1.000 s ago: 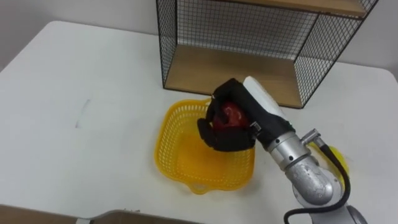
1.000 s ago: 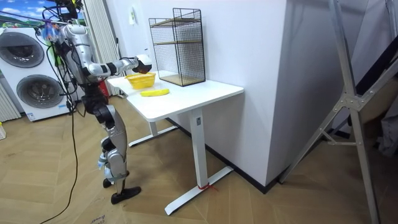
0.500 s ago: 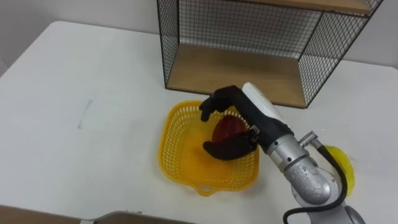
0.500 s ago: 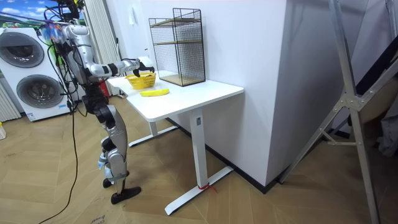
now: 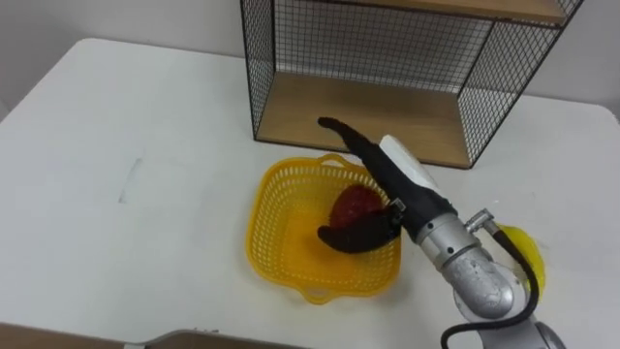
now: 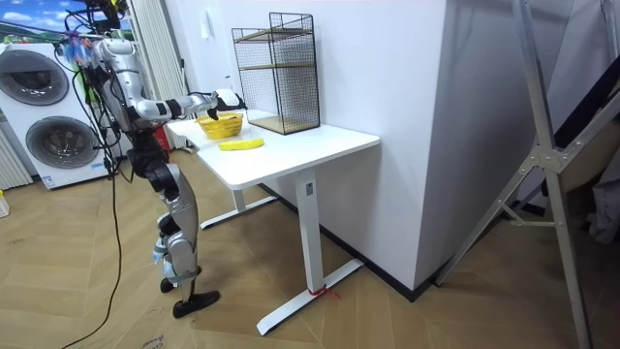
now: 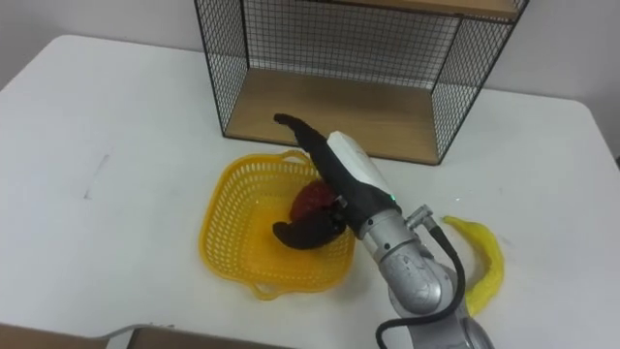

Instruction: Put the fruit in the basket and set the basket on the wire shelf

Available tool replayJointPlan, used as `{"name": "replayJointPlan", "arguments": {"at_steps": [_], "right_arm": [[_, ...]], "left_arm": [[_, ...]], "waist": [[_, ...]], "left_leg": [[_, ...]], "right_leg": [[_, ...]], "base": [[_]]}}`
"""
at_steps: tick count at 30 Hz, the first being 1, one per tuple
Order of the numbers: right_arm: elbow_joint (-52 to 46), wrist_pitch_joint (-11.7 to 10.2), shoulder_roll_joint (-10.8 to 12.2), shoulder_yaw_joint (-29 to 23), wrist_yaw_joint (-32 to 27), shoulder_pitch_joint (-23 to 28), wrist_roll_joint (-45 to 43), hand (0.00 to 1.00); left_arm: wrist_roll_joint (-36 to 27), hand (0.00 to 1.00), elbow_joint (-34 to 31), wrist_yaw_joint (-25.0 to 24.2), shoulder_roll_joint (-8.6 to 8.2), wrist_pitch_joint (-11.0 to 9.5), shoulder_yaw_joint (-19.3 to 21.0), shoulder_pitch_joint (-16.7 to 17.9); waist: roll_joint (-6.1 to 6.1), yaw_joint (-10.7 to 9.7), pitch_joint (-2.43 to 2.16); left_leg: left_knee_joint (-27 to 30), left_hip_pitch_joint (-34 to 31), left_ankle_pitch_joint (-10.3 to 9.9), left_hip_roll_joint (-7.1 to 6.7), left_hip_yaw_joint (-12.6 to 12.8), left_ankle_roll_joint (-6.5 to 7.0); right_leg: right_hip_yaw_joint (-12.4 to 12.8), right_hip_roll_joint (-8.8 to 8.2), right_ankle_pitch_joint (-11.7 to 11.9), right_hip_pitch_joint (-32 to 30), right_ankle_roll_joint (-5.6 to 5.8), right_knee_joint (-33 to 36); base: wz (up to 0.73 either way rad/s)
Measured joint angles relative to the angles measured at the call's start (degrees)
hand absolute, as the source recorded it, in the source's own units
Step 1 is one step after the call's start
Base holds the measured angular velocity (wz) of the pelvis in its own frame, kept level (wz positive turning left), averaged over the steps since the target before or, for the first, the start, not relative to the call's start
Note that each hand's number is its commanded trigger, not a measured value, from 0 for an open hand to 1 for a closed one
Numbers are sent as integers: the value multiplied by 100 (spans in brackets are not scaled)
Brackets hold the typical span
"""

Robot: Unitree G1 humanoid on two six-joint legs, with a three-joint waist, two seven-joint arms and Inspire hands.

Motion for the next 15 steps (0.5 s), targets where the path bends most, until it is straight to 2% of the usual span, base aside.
{"name": "replayJointPlan", "arguments": {"at_steps": [2,6,11,15], "right_arm": [[-82,-99,50,-282,-130,-3,197,0],[-214,-376,55,-920,-588,-110,758,0],[-391,-471,42,-1395,-1018,-137,1434,0],[-393,-606,38,-1946,-1516,-133,1704,0]], "left_arm": [[0,0,4,-4,-1,-73,95,43],[7,0,94,-2,-2,-95,201,128],[28,0,69,-1,-5,-119,282,294],[223,0,-242,41,-52,-172,630,513]], "waist": [[-3,-18,4],[3,-88,25],[21,-302,49],[29,-416,44]], "left_leg": [[-1,3,0,2,9,0],[-9,14,0,7,8,0],[-52,67,-2,10,48,-1],[-44,71,-2,12,63,-1]], "right_leg": [[0,0,0,0,0,-1],[-11,2,0,27,0,-1],[3,6,0,53,0,1],[12,8,0,52,1,1]], "base": [[0],[2],[-4],[0]]}}
